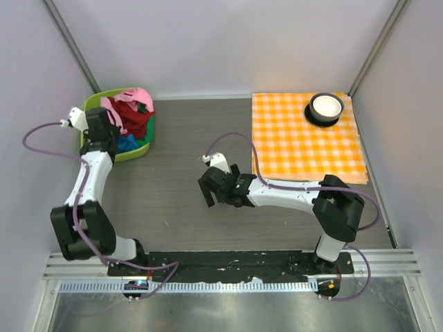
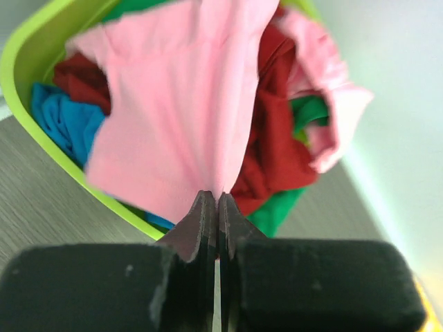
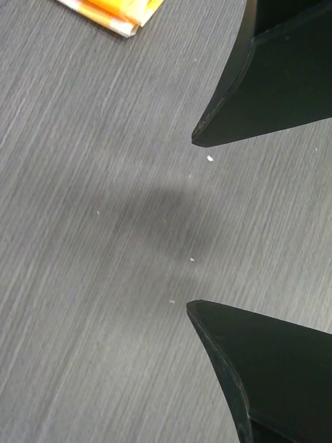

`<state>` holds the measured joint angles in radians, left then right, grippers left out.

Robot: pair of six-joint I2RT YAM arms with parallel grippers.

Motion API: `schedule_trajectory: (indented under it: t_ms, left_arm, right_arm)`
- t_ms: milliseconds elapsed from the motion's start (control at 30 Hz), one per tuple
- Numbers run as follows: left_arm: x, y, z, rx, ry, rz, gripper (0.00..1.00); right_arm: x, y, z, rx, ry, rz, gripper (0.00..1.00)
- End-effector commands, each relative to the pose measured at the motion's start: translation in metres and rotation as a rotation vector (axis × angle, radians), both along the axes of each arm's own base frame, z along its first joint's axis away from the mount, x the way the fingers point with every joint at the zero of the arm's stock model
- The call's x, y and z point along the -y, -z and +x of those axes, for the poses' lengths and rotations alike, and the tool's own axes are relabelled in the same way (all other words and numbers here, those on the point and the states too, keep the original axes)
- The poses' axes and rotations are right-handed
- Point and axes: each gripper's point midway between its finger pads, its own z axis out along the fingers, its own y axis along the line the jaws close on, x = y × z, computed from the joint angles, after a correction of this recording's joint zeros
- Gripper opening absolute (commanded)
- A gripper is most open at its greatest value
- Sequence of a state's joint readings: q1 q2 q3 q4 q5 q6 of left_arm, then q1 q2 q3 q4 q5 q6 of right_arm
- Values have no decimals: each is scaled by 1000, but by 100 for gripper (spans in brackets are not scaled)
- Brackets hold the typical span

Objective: Fold and stack the t-shirts

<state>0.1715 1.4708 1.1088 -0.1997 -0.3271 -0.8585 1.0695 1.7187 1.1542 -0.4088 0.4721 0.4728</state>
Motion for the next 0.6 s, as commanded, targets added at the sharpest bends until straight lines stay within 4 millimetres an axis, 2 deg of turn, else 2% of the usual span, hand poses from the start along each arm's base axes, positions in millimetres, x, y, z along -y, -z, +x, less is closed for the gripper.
schedule_trajectory:
  t_ms: [0, 133, 233, 267, 300, 333, 367, 400, 433, 467, 500, 533, 567]
  left_arm:
    - [11, -61, -18, 150, 9, 23, 3]
    - [27, -100, -34, 203, 65, 61, 4]
    - [39, -130, -40, 260, 110, 89, 0]
    - [55, -138, -39, 276, 162, 104, 0]
    - [66, -157, -38, 314, 198, 113, 0]
    - [98, -167, -35, 331, 290, 116, 0]
    - [112, -178, -36, 340, 339, 148, 0]
    - [128, -210, -38, 400, 382, 167, 0]
    - [157, -228, -40, 445, 472, 168, 0]
    - [172, -264, -41, 520, 520, 177, 0]
    - [193, -281, -43, 555, 614, 189, 0]
    - [231, -316, -51, 618, 760, 168, 0]
    - [248, -351, -51, 677, 810, 165, 0]
  right_arm:
    - [-24, -31, 2, 78, 3, 81, 100]
    - [-25, -37, -3, 92, 7, 76, 100]
    - [-22, -41, -4, 109, 24, 81, 100]
    - [-20, -41, -5, 112, 30, 77, 100]
    - [-17, -41, -4, 116, 50, 80, 100]
    - [-13, -44, -2, 135, 71, 77, 100]
    - [-10, -46, -1, 145, 88, 79, 100]
    - [-7, -48, 0, 152, 104, 79, 100]
    - [-4, -49, 0, 155, 115, 78, 100]
    - [0, -54, 2, 176, 133, 79, 100]
    - [2, -56, 2, 180, 148, 84, 100]
    - [7, -58, 3, 192, 168, 80, 99]
    - [12, -62, 5, 208, 189, 76, 100]
